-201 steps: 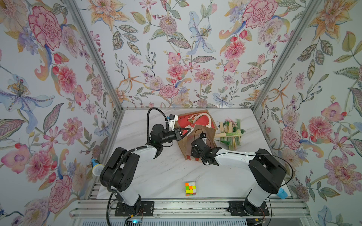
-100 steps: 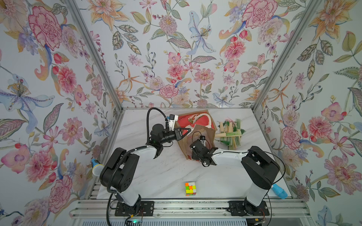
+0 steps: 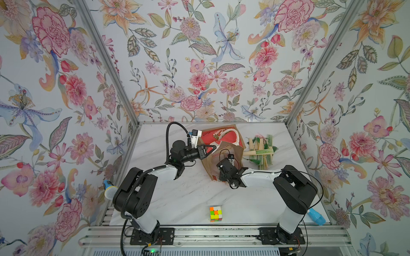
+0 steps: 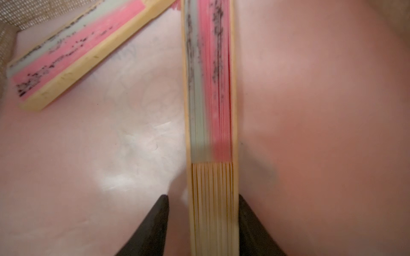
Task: Take out the folding fans from the tote bags
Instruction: Pick up the folding fan from the canvas bag.
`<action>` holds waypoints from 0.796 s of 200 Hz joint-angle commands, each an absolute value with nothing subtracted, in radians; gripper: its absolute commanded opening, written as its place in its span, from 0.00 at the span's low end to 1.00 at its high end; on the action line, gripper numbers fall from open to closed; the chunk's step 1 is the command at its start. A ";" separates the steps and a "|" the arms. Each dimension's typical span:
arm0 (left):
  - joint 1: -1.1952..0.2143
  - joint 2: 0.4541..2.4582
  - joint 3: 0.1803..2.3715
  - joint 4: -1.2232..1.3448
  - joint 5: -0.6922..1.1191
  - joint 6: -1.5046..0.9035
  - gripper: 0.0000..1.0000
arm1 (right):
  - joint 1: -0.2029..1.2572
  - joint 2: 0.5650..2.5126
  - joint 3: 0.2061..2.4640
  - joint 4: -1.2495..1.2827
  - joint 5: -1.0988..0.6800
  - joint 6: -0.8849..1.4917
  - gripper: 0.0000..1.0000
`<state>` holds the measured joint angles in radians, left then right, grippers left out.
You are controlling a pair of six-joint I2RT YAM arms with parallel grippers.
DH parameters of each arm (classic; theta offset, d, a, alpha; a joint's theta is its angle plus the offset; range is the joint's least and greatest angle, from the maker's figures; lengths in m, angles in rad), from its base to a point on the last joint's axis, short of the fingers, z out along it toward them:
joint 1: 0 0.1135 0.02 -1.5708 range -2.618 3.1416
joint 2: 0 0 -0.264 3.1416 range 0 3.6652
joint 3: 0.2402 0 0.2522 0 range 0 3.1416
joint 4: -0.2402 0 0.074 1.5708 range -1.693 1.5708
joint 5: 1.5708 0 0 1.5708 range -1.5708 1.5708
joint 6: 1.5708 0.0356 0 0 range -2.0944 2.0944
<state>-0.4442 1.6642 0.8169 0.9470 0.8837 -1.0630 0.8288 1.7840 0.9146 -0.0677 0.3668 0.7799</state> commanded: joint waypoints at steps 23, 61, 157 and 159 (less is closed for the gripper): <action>-0.443 1.637 0.821 0.954 0.892 -1.078 0.00 | 0.822 1.743 0.845 -0.077 0.343 0.759 0.36; -0.442 1.641 0.823 0.955 0.892 -1.080 0.00 | 0.822 1.667 0.799 -0.033 0.355 0.715 0.30; -0.441 1.647 0.819 0.981 0.896 -1.093 0.00 | 0.821 1.392 0.728 -0.060 0.209 0.546 0.08; -0.440 1.647 0.818 0.982 0.895 -1.094 0.00 | 0.821 1.384 0.723 -0.060 0.207 0.545 0.08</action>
<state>-0.4442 1.6642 0.8169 0.9493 0.8837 -1.0637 0.8223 1.4792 0.7494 -0.0132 0.2508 0.6121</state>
